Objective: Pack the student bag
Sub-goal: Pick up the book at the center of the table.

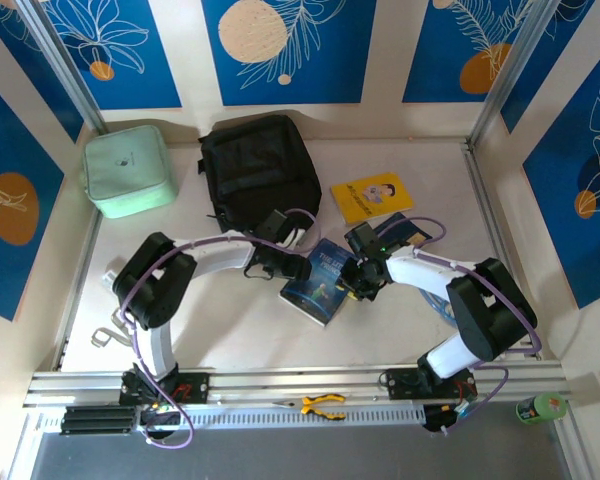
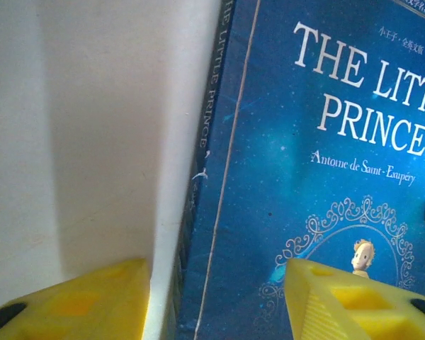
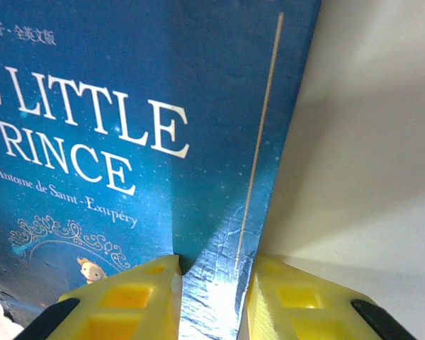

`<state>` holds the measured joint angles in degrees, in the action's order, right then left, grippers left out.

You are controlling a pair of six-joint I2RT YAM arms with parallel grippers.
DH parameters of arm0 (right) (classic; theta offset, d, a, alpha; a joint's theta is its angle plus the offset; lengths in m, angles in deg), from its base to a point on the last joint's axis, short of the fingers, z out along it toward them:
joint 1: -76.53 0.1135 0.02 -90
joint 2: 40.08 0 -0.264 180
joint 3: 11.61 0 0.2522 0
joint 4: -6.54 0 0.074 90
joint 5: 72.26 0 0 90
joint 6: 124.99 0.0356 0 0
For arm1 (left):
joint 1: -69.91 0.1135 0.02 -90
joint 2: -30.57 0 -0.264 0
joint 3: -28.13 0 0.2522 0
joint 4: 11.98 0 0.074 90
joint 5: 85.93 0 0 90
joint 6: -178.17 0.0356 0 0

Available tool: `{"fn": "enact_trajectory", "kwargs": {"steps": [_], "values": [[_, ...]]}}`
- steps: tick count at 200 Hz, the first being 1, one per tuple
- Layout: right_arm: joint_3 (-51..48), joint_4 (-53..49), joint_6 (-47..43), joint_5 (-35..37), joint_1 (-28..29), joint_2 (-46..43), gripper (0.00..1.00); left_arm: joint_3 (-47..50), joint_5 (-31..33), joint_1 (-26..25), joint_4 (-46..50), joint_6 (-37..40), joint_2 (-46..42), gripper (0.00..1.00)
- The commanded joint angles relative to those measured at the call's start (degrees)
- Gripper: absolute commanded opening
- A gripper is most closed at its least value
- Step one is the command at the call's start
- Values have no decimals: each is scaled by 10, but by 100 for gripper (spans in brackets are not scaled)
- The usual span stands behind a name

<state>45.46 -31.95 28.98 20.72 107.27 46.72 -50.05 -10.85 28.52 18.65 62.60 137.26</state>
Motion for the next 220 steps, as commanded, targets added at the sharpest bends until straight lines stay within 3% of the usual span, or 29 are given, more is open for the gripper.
{"fn": "enact_trajectory", "kwargs": {"steps": [1,92,120,162,199,220], "values": [[-10,1,-2,3,1,17,27,-4,-43,-12,-11,-9,5,50],[-27,16,3,6,-2,15,24,62,-185,-14,-121,-81,-94,45],[-32,23,0,7,-4,8,24,90,-187,-15,-135,-104,-123,46],[-37,41,-8,-4,-4,8,23,113,-204,-15,-186,-179,-94,42],[-43,43,-8,-1,-6,5,23,108,-188,-14,-172,-205,-84,34],[-43,41,-11,5,-6,0,23,103,-168,-14,-148,-198,-92,24]]}}
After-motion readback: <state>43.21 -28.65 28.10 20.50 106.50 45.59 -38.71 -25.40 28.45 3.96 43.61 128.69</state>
